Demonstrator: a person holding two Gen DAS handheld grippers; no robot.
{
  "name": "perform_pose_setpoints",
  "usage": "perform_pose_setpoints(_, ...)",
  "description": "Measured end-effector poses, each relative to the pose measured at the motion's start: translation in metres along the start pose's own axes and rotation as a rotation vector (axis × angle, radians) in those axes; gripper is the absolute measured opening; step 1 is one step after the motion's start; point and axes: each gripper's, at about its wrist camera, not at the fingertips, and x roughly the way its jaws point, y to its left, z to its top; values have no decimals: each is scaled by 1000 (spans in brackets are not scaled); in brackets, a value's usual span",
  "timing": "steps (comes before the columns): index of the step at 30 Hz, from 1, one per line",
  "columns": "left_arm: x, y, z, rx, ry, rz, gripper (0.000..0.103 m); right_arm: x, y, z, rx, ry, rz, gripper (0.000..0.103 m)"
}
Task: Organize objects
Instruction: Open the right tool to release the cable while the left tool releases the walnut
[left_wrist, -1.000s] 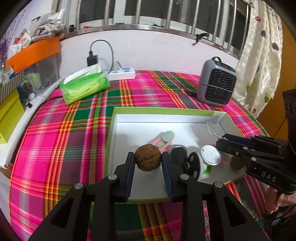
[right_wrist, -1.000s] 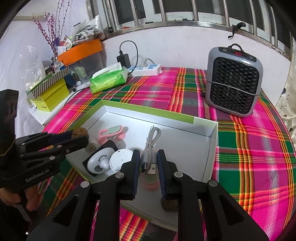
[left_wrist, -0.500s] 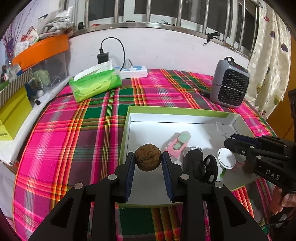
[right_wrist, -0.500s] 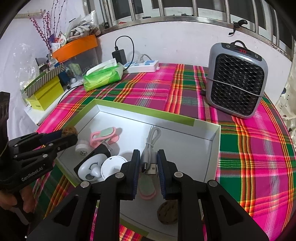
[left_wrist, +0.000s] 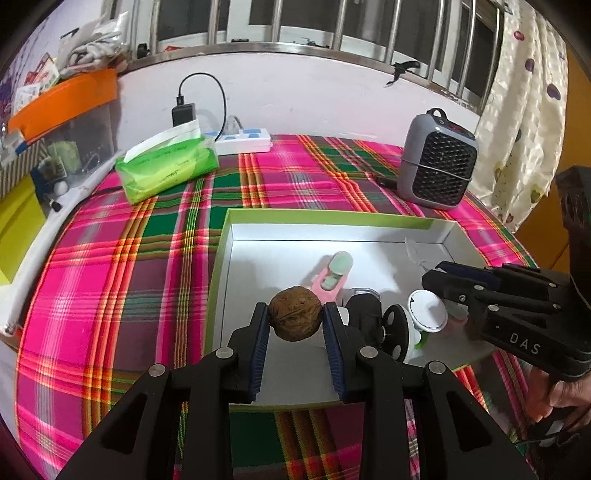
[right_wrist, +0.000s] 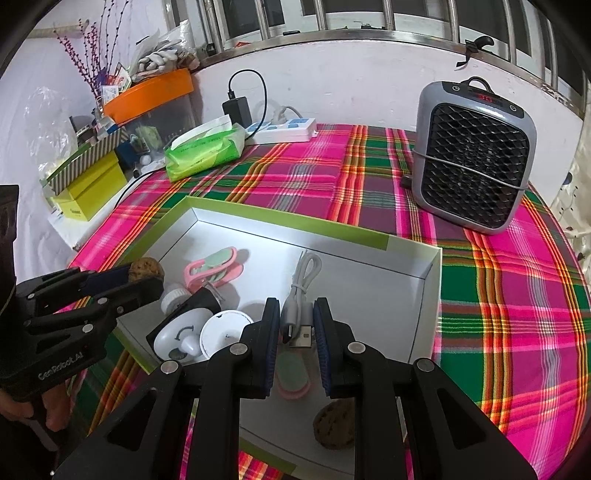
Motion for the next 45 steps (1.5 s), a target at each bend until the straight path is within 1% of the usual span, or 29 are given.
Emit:
perform_pose_setpoints(6, -3, 0, -3, -10, -5, 20, 27, -1, -1, -1, 5, -3, 4, 20)
perform_pose_setpoints(10, 0, -3, -7, 1, 18, 63, 27, 0, 0, 0, 2, -1, 6, 20)
perform_pose_setpoints(13, 2, -3, -8, 2, 30, 77, 27, 1, 0, 1, 0, 0, 6, 20)
perform_pose_setpoints(19, 3, -4, -8, 6, 41, 40, 27, 3, 1, 1, -6, 10, 6, 20)
perform_pose_setpoints(25, 4, -7, -8, 19, 40, 30, 27, 3, 0, 0, 10, 15, 11, 20)
perform_pose_setpoints(29, 0, -9, -7, 25, 22, 4, 27, 3, 0, -1, 19, 18, 19, 20)
perform_pose_setpoints(32, -2, -9, -8, 26, 13, -3, 27, 1, -1, -3, 28, 18, 24, 20)
perform_pose_setpoints(34, -2, -9, -7, 22, 10, -6, 27, -1, 0, -3, 28, 14, 29, 24)
perform_pose_setpoints(37, -5, -8, -7, 16, 0, -9, 27, -6, 3, -4, 18, 3, 27, 26)
perform_pose_setpoints(45, -19, -12, -11, 18, -30, -26, 27, -23, 7, -12, 12, -21, 28, 27)
